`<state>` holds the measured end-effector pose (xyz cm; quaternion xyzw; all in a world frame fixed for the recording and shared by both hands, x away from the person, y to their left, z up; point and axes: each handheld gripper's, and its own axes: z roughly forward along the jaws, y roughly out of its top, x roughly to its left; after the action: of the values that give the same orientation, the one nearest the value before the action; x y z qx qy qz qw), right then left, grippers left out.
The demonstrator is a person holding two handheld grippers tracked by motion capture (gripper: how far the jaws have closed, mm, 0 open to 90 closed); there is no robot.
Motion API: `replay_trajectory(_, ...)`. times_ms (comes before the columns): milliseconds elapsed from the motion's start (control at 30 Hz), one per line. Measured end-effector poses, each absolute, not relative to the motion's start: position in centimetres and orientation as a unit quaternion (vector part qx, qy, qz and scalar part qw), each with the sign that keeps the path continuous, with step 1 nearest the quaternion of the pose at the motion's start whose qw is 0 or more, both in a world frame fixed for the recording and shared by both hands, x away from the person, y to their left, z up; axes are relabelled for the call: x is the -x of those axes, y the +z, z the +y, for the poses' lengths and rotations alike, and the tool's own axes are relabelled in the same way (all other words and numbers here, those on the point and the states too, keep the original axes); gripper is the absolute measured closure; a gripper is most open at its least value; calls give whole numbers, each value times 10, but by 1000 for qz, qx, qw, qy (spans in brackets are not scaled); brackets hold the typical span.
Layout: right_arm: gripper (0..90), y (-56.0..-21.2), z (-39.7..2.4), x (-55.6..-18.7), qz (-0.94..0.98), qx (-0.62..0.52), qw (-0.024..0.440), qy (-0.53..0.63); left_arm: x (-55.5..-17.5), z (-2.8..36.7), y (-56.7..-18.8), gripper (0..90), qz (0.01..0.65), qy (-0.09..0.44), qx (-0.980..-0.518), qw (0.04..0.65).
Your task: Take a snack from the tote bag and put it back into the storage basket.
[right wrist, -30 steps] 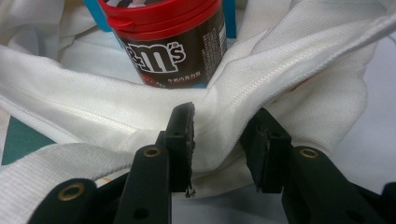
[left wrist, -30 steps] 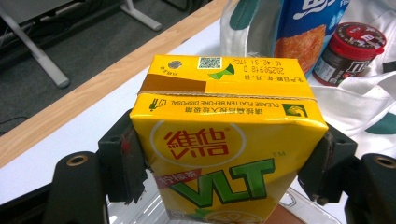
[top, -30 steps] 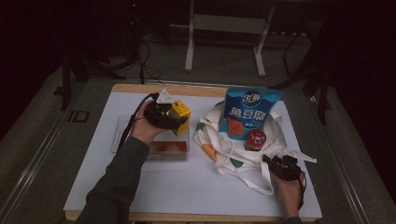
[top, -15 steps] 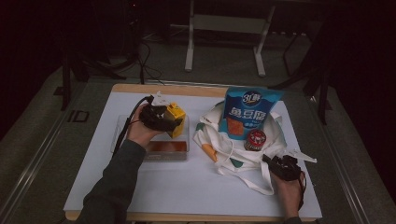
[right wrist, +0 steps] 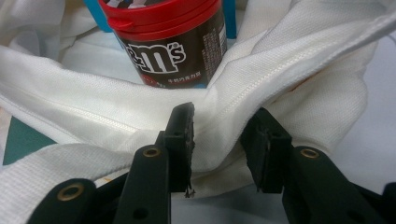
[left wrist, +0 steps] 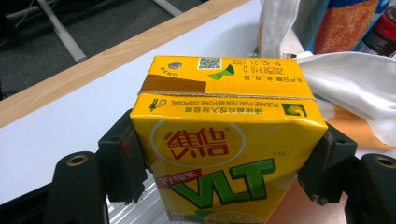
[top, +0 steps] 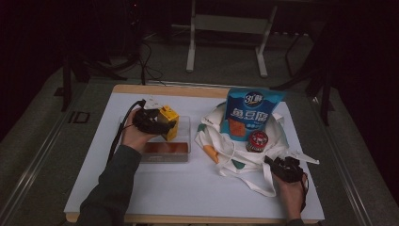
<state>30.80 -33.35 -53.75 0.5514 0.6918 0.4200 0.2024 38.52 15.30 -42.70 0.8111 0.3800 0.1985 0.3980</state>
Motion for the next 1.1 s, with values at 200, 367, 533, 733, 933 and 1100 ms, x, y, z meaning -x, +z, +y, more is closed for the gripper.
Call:
replay_trajectory(200,637,-537,-333,-308,692,-551,203,420,-384,162,-432,283,396,204,-803,396)
replay_trajectory(367,636,-537,-334,-308,692,-551,202,420,-383,171,-435,283,407,208,-799,391)
replay_trajectory(533,636,-537,-334,-308,692,-551,203,420,-382,179,-438,283,418,211,-793,389)
replay_trajectory(733,636,-537,-334,-308,692,-551,203,420,-381,186,-441,283,427,213,-789,385)
replay_trajectory(933,636,-537,-334,-308,692,-551,203,421,-380,192,-445,283,435,217,-788,379)
replay_trajectory(1100,635,-538,-333,-308,691,-551,203,421,-379,196,-447,283,441,220,-784,379)
